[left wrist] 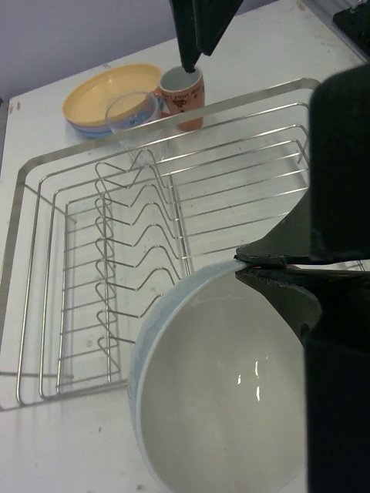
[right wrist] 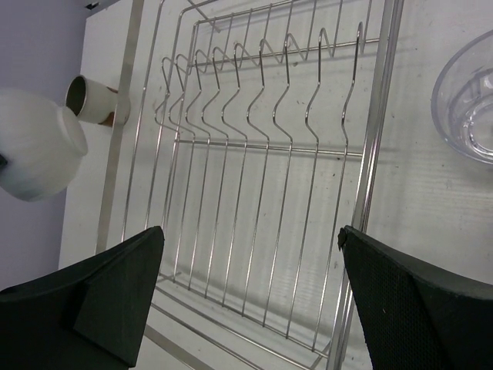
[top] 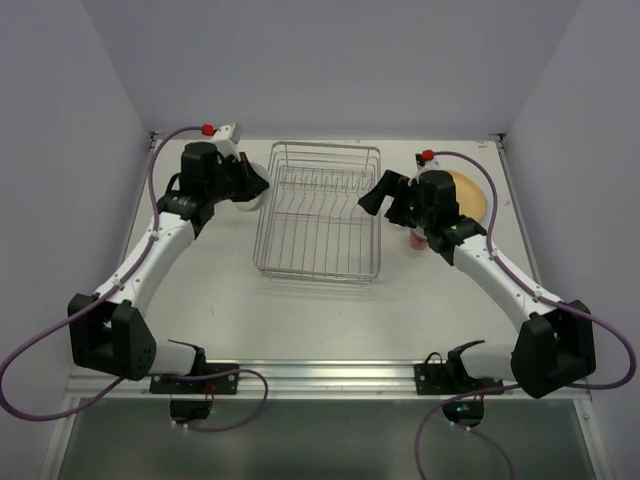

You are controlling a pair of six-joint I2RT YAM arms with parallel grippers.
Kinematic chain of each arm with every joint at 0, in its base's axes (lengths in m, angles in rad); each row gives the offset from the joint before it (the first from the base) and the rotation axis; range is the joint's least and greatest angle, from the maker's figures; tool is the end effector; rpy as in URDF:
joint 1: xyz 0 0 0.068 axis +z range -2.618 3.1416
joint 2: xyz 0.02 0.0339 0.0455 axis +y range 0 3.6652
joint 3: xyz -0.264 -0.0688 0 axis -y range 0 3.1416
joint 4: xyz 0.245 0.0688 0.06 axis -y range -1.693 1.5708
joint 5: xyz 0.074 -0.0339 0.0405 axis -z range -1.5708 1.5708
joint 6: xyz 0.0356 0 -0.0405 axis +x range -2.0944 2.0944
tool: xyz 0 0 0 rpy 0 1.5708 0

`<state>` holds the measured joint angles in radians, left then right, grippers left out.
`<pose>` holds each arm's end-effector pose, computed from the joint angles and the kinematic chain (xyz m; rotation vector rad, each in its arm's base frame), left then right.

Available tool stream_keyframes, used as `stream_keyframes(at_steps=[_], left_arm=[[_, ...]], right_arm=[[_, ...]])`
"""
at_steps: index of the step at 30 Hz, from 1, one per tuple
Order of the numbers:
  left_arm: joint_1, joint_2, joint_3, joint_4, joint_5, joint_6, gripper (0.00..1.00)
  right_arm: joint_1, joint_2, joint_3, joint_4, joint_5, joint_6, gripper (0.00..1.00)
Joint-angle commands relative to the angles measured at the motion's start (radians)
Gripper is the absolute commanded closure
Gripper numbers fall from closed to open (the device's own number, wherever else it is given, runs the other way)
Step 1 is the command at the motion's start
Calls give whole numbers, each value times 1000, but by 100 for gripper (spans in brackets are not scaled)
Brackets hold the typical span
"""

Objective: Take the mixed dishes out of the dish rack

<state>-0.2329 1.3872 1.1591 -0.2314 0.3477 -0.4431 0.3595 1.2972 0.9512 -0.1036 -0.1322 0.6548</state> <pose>0.3089 -0.0857 0.3284 0.0073 2.0892 -0.7717 0.2772 0.1092 0.2935 0.2229 2.0922 0.7626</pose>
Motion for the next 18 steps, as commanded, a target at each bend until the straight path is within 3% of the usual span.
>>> stream_keyframes(at_steps=[1, 8, 18], left_arm=[[1, -99, 63, -51, -119, 86, 100], [41, -107, 57, -150, -329, 100, 100], [121, -48, -61, -140, -401, -17, 100]], right_arm=[[-2, -24, -6, 59, 5, -14, 1], [-4, -12, -12, 77, -20, -9, 1], [-2, 4, -49, 128, -26, -9, 1]])
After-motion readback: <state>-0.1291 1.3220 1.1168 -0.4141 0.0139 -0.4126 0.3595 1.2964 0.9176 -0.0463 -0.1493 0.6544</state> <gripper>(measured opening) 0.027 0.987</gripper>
